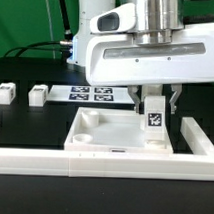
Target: Assemble square table
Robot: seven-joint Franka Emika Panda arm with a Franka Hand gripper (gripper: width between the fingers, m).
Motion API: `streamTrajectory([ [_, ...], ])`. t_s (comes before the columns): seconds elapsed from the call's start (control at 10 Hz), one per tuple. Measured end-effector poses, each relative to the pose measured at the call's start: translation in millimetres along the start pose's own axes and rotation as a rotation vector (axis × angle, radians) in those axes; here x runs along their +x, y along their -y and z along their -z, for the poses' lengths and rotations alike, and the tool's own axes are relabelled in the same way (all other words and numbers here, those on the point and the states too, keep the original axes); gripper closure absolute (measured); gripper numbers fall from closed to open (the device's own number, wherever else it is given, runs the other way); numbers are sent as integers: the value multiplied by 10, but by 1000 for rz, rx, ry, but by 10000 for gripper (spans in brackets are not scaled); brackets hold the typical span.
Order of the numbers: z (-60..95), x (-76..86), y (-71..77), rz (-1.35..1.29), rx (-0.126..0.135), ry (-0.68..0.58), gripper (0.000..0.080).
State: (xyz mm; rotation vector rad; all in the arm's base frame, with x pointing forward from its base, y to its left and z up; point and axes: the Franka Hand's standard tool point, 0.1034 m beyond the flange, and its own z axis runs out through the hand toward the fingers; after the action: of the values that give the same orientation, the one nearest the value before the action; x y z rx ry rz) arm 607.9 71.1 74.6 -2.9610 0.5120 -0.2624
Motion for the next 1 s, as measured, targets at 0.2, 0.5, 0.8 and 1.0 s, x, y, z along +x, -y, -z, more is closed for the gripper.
streamTrajectory([
  [0.2, -4, -20, 40, -196, 7, 2, 509],
  [0.5, -9, -55, 111, -492, 14, 9, 509],
  [0.8, -12, -61, 135, -720, 22, 19, 509],
  [1.0, -11, -61, 136, -799, 27, 22, 509],
])
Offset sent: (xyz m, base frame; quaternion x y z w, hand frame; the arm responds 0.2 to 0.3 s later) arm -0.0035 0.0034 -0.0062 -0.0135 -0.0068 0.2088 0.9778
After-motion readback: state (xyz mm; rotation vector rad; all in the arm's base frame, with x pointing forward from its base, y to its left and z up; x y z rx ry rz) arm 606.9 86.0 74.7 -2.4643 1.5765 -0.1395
